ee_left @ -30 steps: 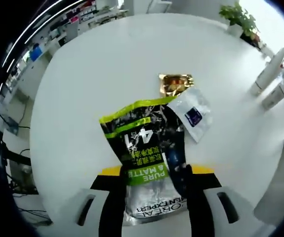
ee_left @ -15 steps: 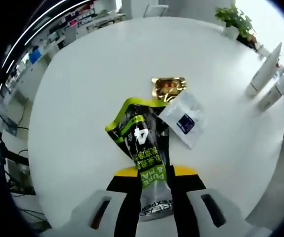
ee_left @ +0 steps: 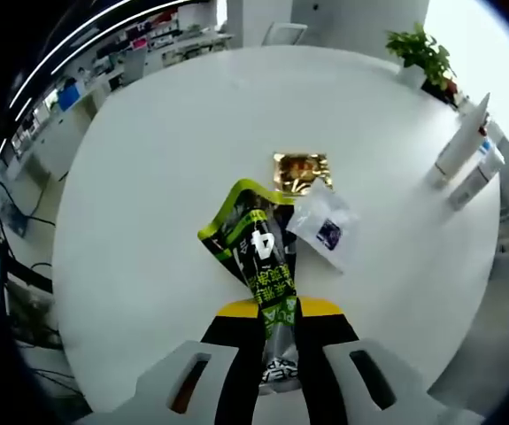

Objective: Arrange the skincare products in the storage area until every visible bottle or jar stands upright without overlapping.

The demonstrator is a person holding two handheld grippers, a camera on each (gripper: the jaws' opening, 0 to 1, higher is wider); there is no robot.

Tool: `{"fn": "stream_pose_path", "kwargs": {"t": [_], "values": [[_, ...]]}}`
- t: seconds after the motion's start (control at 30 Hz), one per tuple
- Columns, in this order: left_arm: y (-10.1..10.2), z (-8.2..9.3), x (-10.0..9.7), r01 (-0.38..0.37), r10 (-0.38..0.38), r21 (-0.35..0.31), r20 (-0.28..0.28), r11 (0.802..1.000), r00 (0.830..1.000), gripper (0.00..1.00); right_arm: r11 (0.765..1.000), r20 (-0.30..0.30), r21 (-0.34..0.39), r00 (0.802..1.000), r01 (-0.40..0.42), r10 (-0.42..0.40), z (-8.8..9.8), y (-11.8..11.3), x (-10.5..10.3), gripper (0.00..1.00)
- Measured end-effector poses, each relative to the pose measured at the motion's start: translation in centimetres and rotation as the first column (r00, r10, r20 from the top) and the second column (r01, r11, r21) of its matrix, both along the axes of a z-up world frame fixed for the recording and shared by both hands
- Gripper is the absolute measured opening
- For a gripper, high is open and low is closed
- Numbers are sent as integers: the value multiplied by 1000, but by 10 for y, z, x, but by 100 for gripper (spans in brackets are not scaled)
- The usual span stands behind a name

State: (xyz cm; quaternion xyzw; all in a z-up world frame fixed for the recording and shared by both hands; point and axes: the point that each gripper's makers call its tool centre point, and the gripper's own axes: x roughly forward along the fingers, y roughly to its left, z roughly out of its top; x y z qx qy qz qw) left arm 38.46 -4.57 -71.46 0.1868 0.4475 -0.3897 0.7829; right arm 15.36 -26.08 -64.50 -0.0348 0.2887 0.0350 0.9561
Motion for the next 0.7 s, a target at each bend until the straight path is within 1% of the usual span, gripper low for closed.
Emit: {"fn": "stream_pose_path", "kwargs": {"t": [0.1, 0.13, 0.2, 0.27, 0.33, 0.47, 0.57, 0.63, 0.7], "values": [[-2, 8, -2, 19, -19, -14, 13, 1000, 1000, 8, 1000, -1, -1, 1000, -11, 11, -1, 1, 0, 89], [-4, 13, -5, 29, -28, -32, 14, 999, 1000, 9, 1000, 2, 0, 1000, -18, 18, -1, 2, 0, 89], [-8, 22, -8, 20, -19, -70, 11, 997, 1000, 9, 1000, 4, 3, 1000, -29, 29, -1, 4, 0, 88], [-8, 31, -8, 13, -10, -80, 36, 997, 999, 9, 999, 4, 2, 999, -40, 40, -1, 5, 0, 87], [-7, 36, -9, 12, -9, -80, 49, 997, 999, 9, 999, 4, 6, 999, -51, 51, -1, 7, 0, 86], [-5, 56, -9, 23, -12, -97, 105, 995, 994, 9, 995, 1, 15, 996, -95, 95, -1, 15, -1, 86], [-9, 80, -16, 85, -62, -130, 171, 988, 983, 9, 988, 3, 51, 989, -146, 146, 1, 28, 0, 85], [-10, 91, -21, 119, -88, -140, 207, 983, 974, 9, 978, -9, 63, 979, -201, 202, 3, 39, -2, 85], [-12, 104, -29, 159, -120, -151, 242, 976, 963, 9, 971, -4, 70, 973, -230, 230, 6, 44, 0, 84]]}}
